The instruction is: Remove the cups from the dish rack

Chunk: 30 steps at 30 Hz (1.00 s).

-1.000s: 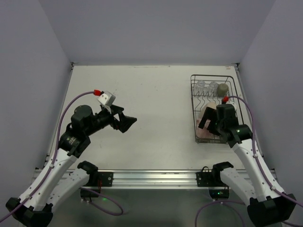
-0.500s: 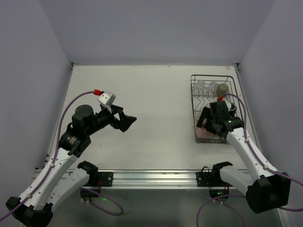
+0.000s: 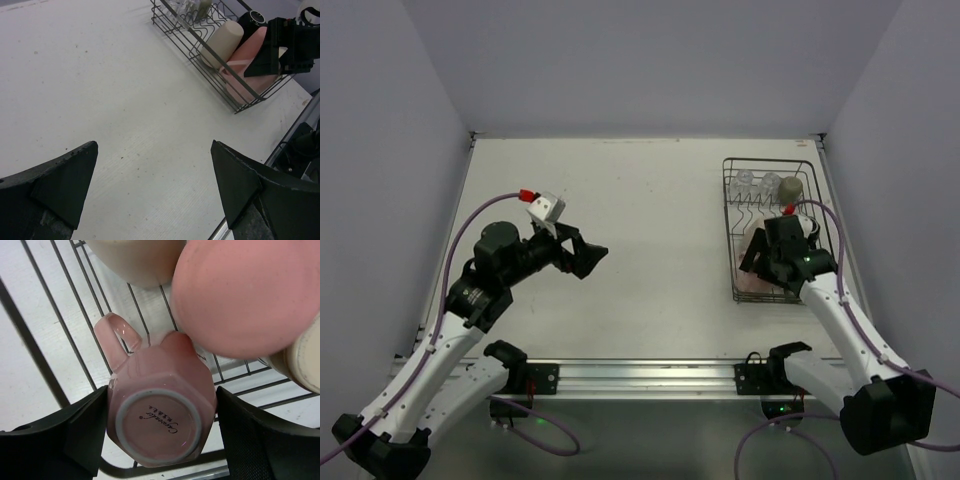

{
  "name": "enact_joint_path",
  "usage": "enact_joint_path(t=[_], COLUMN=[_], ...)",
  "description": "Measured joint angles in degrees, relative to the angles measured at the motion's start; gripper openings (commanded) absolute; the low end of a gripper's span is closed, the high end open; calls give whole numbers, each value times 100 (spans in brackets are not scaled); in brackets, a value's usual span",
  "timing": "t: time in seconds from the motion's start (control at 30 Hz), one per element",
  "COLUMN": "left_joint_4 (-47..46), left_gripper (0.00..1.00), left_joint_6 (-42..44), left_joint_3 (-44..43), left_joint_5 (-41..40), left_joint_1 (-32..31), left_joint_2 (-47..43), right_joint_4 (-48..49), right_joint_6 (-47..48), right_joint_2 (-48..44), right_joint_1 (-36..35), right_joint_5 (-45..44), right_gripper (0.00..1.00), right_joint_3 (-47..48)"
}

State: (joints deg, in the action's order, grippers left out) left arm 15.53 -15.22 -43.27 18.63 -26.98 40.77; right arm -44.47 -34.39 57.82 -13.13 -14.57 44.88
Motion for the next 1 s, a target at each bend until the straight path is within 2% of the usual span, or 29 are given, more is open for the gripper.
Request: enact_joint_path(t=[0.13,0.37,0.47,0.57,0.67,0.83,1.0], left_joint_4=[-4,-304,-774,-1574,-2546,-3757,-4555], left_gripper=[99,89,81,80,80,80,79], left_joint_6=[-17,-442,-962,-1633,-2409,-3373,-3923], left_joint_3=[0,0,109,389,710,918,922], left_joint_5=[13,514,951,1464,1926,2256,2315], left_joint_1=[-7,-11,-11,-15,-24,-254,-590], left_joint_2=[68,417,636,844,1158,1735,2004], right_joint_4=[-157,-238,-210,39,691,2562,3729], right_joint_6=[-2,52,96,81,-105,-887,-1390], right_joint_2=[-699,-1314,-1517,-1762,-1884,-1580,-977], right_joint_1=[0,0,0,4,0,-155,-721], right_joint_5=[-13,157,328,798,1639,3204,3910], right_gripper=[36,34,33,32,32,32,33], right_joint_3=[26,658,896,949,857,332,105])
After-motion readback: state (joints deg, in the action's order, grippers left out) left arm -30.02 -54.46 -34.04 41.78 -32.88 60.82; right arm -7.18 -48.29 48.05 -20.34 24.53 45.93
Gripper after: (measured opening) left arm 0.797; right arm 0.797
